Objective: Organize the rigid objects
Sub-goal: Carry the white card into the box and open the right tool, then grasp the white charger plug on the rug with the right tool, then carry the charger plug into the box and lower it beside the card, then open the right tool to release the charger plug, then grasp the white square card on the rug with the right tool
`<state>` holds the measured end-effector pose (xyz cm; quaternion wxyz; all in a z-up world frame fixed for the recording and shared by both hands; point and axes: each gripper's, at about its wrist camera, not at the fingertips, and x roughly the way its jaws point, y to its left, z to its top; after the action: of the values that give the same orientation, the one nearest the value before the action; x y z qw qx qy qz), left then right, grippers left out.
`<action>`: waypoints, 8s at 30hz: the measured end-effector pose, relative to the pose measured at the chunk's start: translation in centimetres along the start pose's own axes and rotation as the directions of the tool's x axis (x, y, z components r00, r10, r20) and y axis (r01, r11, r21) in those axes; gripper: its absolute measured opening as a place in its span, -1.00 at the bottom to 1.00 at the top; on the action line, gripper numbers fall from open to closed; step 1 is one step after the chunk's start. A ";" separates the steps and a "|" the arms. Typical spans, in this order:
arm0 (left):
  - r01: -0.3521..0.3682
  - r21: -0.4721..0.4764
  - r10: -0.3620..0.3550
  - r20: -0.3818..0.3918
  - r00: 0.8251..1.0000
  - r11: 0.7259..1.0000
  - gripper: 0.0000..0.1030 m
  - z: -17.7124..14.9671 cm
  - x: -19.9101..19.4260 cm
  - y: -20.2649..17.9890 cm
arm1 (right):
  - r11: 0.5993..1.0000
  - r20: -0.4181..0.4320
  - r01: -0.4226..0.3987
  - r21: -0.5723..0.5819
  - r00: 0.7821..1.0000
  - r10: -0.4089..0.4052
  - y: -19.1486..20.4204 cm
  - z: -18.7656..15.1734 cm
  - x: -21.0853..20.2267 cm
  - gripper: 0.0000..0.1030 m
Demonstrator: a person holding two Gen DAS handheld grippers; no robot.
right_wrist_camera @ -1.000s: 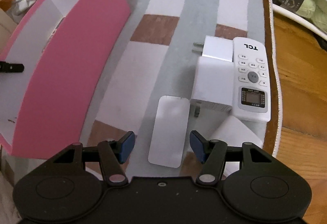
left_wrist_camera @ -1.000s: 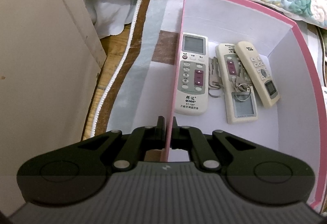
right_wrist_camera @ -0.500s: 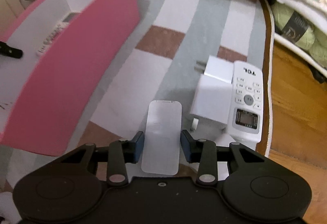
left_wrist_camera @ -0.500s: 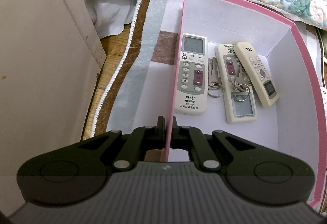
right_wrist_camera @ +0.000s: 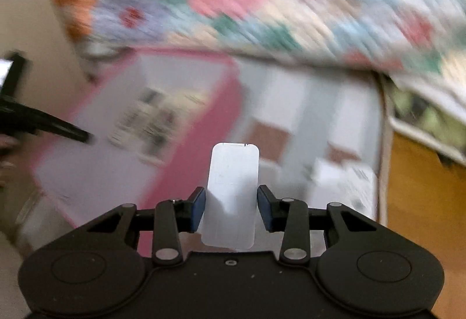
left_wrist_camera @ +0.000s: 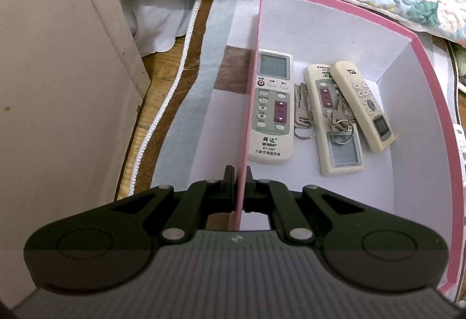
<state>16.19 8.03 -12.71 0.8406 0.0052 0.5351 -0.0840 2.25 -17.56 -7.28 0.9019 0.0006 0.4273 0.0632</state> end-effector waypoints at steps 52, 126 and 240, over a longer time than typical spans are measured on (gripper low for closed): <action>0.058 -0.011 -0.058 -0.003 0.998 0.998 -0.86 0.0 0.1 0.9 | 0.777 -0.184 -0.457 -0.433 0.889 0.419 10.0 6.6 6.8 0.00; 0.000 0.012 0.000 -0.019 1.000 1.000 -0.91 0.0 0.4 -0.1 | 0.967 -0.128 -0.200 -0.158 0.975 0.181 10.1 4.7 2.7 0.25; -0.019 0.016 0.020 -0.047 0.999 1.000 -0.86 0.0 0.6 -0.2 | 0.988 0.070 -0.002 0.157 0.997 -0.009 -8.9 0.8 2.0 0.38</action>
<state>16.41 7.76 -13.23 0.8286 0.0189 0.5538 -0.0800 5.13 -26.11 -8.82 0.9137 0.0731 0.3988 0.0276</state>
